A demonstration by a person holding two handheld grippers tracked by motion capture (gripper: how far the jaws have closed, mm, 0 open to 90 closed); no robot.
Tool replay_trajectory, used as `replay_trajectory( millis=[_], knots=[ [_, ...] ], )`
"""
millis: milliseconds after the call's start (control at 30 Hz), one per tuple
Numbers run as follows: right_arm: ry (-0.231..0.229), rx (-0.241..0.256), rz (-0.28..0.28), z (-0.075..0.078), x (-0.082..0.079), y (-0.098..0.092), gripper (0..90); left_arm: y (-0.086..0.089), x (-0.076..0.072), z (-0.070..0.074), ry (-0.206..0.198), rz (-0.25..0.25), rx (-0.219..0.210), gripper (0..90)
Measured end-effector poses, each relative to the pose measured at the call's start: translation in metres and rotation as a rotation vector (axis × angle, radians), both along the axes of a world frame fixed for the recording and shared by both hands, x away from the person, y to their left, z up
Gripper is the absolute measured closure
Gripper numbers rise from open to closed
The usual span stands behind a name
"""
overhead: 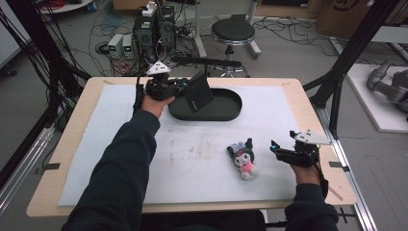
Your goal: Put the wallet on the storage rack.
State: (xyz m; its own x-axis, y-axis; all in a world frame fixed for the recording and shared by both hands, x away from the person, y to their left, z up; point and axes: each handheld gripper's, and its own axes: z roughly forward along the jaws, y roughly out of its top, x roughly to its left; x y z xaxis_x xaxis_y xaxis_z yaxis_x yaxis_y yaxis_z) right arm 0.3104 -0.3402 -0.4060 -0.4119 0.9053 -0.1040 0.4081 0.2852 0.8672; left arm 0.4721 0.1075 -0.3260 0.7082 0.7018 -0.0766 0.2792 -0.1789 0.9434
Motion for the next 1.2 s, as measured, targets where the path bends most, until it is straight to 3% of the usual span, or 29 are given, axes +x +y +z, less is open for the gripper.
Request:
replay_trajectory(
  millis=[100, 267, 400, 567, 700, 800, 933, 1100, 1200],
  knots=[
    [0.001, 0.002, -0.002, 0.000, -0.001, -0.001, 19.4, -0.002, 0.009, -0.012, 0.013, 0.011, 0.003, 83.2],
    [0.001, 0.006, -0.010, 0.000, -0.002, -0.002, 19.4, -0.006, 0.024, -0.028, 0.058, 0.036, -0.076, 83.2],
    [0.000, 0.005, -0.013, 0.000, -0.002, -0.003, 19.4, -0.010, 0.032, -0.039, 0.075, 0.076, -0.099, 83.2],
    [0.002, 0.007, -0.014, 0.000, -0.004, -0.003, 19.4, -0.016, 0.039, -0.052, 0.098, 0.090, -0.060, 83.1],
    [0.003, 0.005, -0.014, 0.000, -0.005, -0.003, 19.4, -0.019, 0.042, -0.058, 0.091, 0.109, -0.064, 82.7],
    [0.003, 0.005, -0.013, -0.001, -0.005, -0.004, 19.4, -0.016, 0.045, -0.060, 0.092, 0.149, -0.035, 82.4],
    [0.009, 0.010, -0.014, -0.001, -0.004, -0.003, 19.4, -0.009, 0.048, -0.065, 0.129, 0.198, 0.018, 82.0],
    [0.011, 0.007, -0.011, -0.001, -0.004, -0.003, 19.4, -0.015, 0.049, -0.074, 0.163, 0.194, 0.075, 81.9],
    [0.009, 0.008, -0.013, -0.001, -0.004, -0.004, 19.4, -0.023, 0.048, -0.079, 0.170, 0.172, 0.085, 81.4]
  ],
)
